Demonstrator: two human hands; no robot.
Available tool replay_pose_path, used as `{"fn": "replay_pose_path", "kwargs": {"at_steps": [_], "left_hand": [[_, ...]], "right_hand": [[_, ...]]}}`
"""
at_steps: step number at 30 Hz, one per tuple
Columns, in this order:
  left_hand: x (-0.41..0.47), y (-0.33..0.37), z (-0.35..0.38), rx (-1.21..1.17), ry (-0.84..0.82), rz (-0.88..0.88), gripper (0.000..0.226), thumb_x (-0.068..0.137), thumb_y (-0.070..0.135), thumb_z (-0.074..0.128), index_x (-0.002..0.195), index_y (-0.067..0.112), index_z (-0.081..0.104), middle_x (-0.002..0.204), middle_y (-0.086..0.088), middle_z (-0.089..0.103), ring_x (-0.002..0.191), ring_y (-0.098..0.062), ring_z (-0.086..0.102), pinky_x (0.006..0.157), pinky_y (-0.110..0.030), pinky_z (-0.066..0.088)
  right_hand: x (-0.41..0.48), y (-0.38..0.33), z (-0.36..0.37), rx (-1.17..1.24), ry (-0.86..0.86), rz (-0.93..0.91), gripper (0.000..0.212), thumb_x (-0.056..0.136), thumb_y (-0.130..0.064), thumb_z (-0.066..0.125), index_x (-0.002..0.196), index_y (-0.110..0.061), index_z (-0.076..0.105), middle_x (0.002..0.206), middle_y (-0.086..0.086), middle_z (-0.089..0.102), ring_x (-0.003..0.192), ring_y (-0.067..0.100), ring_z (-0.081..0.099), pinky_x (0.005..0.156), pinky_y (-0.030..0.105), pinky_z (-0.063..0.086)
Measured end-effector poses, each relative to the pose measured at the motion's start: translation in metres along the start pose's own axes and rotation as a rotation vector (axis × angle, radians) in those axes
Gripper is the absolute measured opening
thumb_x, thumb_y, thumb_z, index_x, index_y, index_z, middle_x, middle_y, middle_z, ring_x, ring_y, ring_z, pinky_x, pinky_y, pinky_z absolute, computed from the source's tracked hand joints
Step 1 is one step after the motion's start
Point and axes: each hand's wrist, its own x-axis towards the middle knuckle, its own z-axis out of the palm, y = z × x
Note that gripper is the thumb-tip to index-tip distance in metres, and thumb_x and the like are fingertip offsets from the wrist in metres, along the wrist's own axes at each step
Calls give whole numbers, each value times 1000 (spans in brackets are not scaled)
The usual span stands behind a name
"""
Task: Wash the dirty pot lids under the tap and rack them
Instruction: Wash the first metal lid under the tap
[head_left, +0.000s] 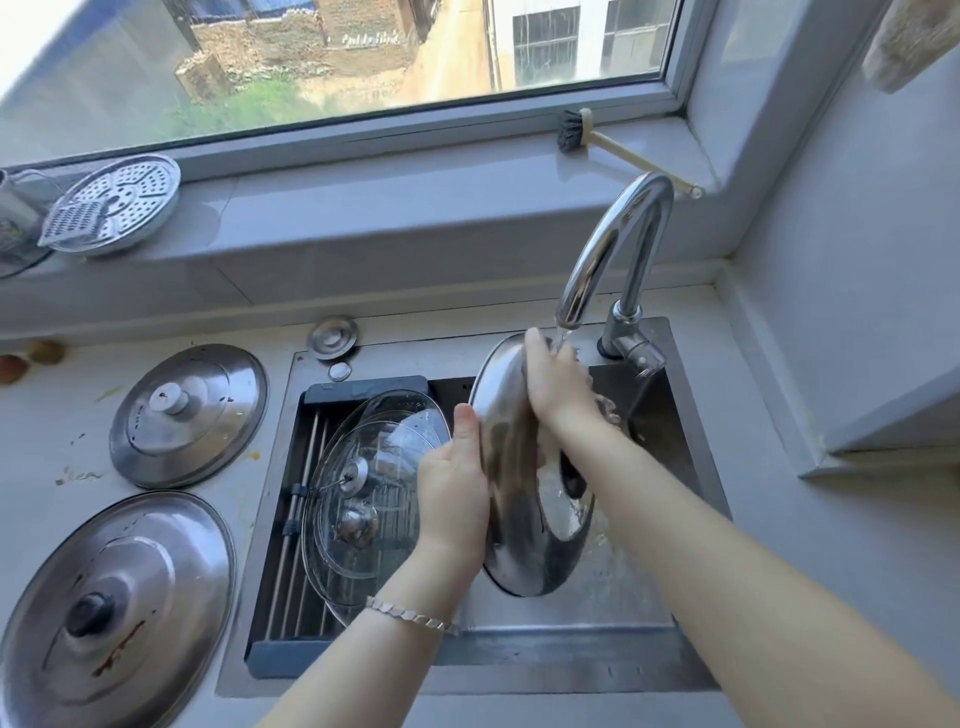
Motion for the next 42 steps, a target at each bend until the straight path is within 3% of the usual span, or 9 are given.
{"fn": "replay_pose_path", "kwargs": {"at_steps": [4,8,13,19,22,28,34,38,42], "left_hand": [[-1,-8,-1,5,-40,9,99,57,89,44,70,-8,61,74,-17,55,67,-26,50,64,-38,39],[12,5,1,-193,112,-129,56,93,51,41,69,4,62,66,-10,64,64,-20,60,62,-27,49],[38,17,-20,-479,192,-330,58,90,58,39,103,9,67,98,-8,71,88,-20,67,73,-30,51],[41,12,-27,-495,329,-305,84,69,73,44,116,7,64,113,-14,68,98,-28,68,87,-41,54],[35,10,-20,-535,334,-333,85,62,76,50,113,10,66,110,-11,70,96,-27,69,90,-43,53],[32,18,-12,-533,366,-280,54,85,62,47,98,14,68,98,-6,73,86,-21,70,79,-34,55],[21,15,-12,-483,377,-232,47,90,54,45,75,15,66,70,1,73,66,-15,70,68,-28,57],[27,8,-15,-504,439,-273,56,79,65,51,98,15,68,102,-7,72,90,-25,69,87,-41,53],[27,10,-14,-499,443,-301,49,82,63,49,87,18,66,96,-4,71,89,-23,68,88,-39,52]], "right_hand": [[19,-6,-4,57,34,118,81,78,-59,15,130,-4,46,137,21,44,128,35,37,108,48,28],[-46,-1,24,-187,57,-488,65,92,-40,15,147,-6,16,157,12,9,145,22,4,118,35,1],[-75,54,33,-388,63,-986,64,97,-46,19,140,-3,35,149,13,33,140,21,23,115,32,10],[-65,63,15,-337,-118,-434,76,84,-51,6,149,-12,-1,158,6,-9,143,11,-14,114,27,-12],[-83,45,27,-365,-57,-434,80,82,-52,-1,147,-7,-10,155,13,-19,142,20,-21,112,30,-18],[-84,36,30,-325,-59,-452,89,75,-60,1,149,-10,-3,157,9,-8,144,15,-12,114,31,-11],[-36,37,22,-87,-118,69,78,94,-53,26,147,1,8,156,18,2,145,26,-1,118,39,2],[-71,44,28,-255,-69,-269,74,89,-52,10,149,-9,1,158,7,-4,145,15,-7,117,34,-7],[-72,54,26,-273,-113,-372,72,90,-52,12,149,-13,3,158,3,-2,145,13,-6,117,31,-5]]}}
